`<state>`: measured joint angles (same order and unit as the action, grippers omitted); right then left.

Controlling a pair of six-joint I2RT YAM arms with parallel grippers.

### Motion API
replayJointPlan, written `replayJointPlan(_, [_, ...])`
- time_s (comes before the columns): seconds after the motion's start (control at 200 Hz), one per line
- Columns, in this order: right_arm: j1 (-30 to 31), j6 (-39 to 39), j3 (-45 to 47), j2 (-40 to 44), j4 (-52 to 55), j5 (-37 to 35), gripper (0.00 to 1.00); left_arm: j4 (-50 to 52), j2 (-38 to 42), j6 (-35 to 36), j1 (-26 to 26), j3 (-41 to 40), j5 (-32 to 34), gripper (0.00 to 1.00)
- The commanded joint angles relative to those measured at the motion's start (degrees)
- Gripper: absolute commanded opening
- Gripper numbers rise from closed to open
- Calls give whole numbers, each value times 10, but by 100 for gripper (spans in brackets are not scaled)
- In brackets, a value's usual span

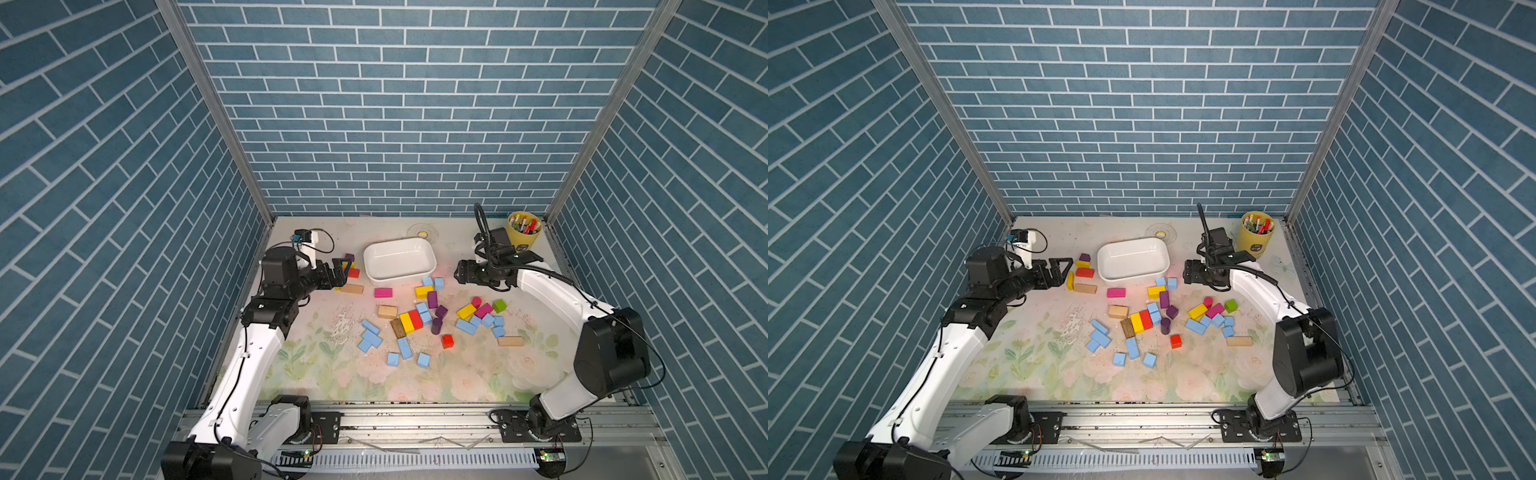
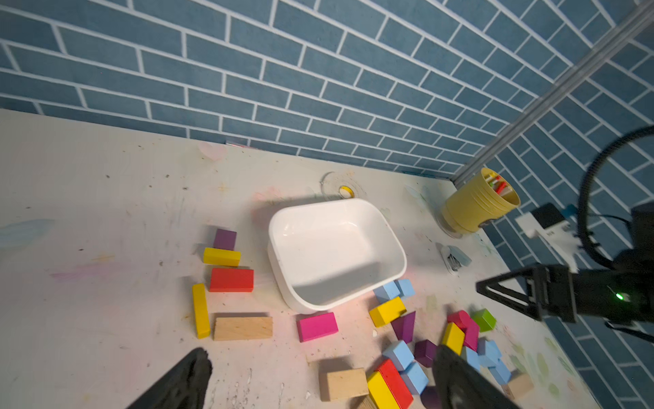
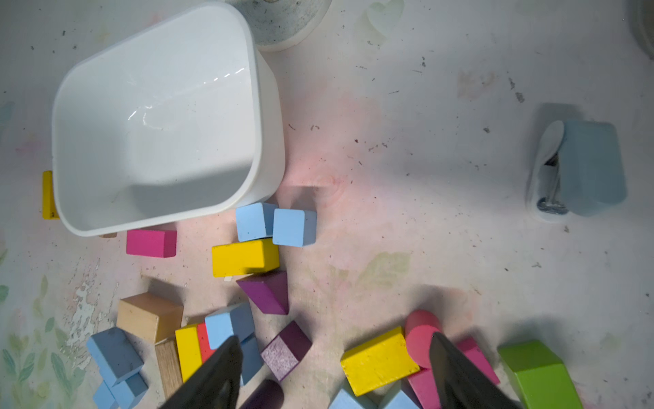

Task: Pick out the blue building blocks
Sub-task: Pick up the building block from the center of the board.

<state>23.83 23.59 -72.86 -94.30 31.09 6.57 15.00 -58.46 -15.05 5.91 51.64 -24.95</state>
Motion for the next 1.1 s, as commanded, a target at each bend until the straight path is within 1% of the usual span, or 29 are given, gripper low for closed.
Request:
replayJointPlan(0.0, [20, 36, -46, -50, 41, -44, 80, 41, -15, 33, 34, 12, -6, 99])
replayJointPlan(0.11, [43, 38, -95, -104, 54, -70, 78, 58, -22, 50, 53, 13, 4, 99])
replayJointPlan(0.295, [65, 48, -154, -176, 65, -100, 72, 60, -7, 56, 53, 6, 15, 99])
replayJointPlan(0.415, [74, 51, -181, -213, 74, -114, 70, 52, 2, 56, 53, 0, 14, 99])
replayJointPlan(0.555, [82, 54, -200, -241, 76, -113, 68, 53, 7, 56, 53, 0, 11, 99])
replayJointPlan(0.815, [86, 58, -210, -273, 84, -126, 58, 53, 15, 56, 53, -2, 12, 99])
replayJointPlan(0.97, [89, 59, -213, -286, 81, -118, 56, 54, 17, 59, 53, -3, 15, 99])
replayJointPlan(1.045, [90, 59, -216, -292, 82, -117, 49, 56, 16, 60, 53, -2, 17, 99])
replayJointPlan(1.095, [91, 61, -216, -296, 83, -117, 46, 58, 17, 61, 53, -1, 20, 99])
